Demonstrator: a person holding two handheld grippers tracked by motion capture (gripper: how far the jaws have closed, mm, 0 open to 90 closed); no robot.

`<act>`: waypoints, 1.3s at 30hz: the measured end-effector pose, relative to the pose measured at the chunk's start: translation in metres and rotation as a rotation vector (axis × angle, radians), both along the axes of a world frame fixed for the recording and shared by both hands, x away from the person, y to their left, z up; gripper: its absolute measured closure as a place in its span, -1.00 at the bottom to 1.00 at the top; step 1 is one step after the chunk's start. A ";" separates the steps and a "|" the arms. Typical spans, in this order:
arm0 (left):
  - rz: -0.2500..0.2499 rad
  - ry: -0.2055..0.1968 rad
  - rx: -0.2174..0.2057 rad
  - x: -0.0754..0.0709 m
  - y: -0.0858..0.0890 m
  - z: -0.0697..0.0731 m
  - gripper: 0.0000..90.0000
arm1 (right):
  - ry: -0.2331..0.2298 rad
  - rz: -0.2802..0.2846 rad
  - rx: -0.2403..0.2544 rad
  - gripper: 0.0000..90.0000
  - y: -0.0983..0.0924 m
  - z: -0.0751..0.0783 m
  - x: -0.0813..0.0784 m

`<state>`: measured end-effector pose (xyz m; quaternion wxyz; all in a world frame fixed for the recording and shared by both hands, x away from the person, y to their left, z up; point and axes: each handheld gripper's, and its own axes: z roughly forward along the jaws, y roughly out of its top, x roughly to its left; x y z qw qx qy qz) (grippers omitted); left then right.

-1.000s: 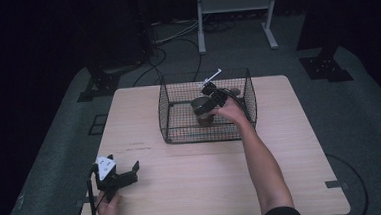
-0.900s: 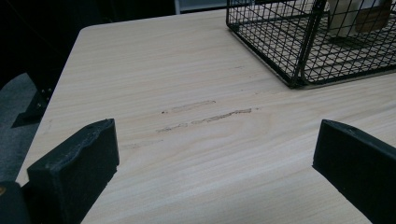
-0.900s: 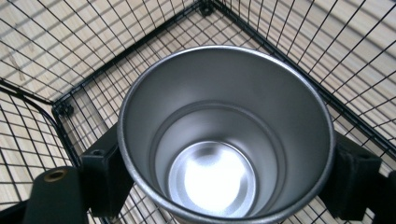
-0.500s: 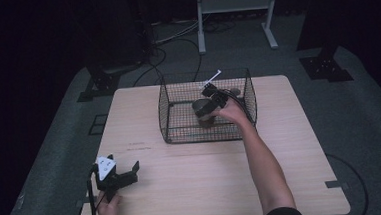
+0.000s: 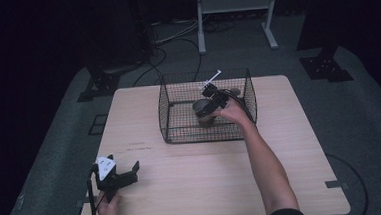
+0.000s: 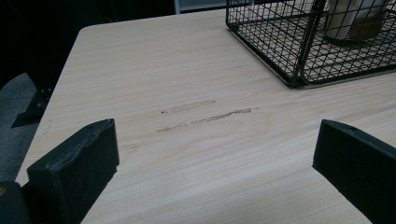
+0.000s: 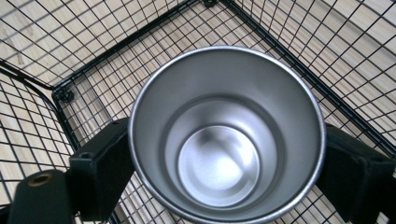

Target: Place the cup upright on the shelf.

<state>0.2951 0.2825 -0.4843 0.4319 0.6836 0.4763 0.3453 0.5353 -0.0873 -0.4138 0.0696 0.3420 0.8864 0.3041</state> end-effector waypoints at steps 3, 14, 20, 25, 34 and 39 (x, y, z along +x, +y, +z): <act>0.001 0.000 0.000 0.000 0.000 0.000 -1.00 | -0.001 -0.002 -0.023 -0.72 -0.001 -0.001 0.000; 0.003 0.007 -0.001 0.000 0.000 0.000 -1.00 | -0.034 -0.021 0.034 -0.77 -0.006 0.011 -0.001; 0.001 0.011 0.007 0.000 0.000 0.000 -1.00 | -0.077 -0.032 0.084 -0.77 -0.011 0.026 -0.005; 0.001 0.009 0.002 0.000 -0.001 0.000 -1.00 | -0.084 -0.030 0.112 -0.77 -0.015 0.034 -0.011; -0.004 0.005 0.008 -0.001 -0.001 0.000 -1.00 | -0.094 -0.008 0.169 -0.72 -0.025 0.043 -0.031; -0.003 0.006 0.012 0.000 -0.001 0.000 -1.00 | -0.104 0.002 0.185 -0.72 -0.034 0.045 -0.043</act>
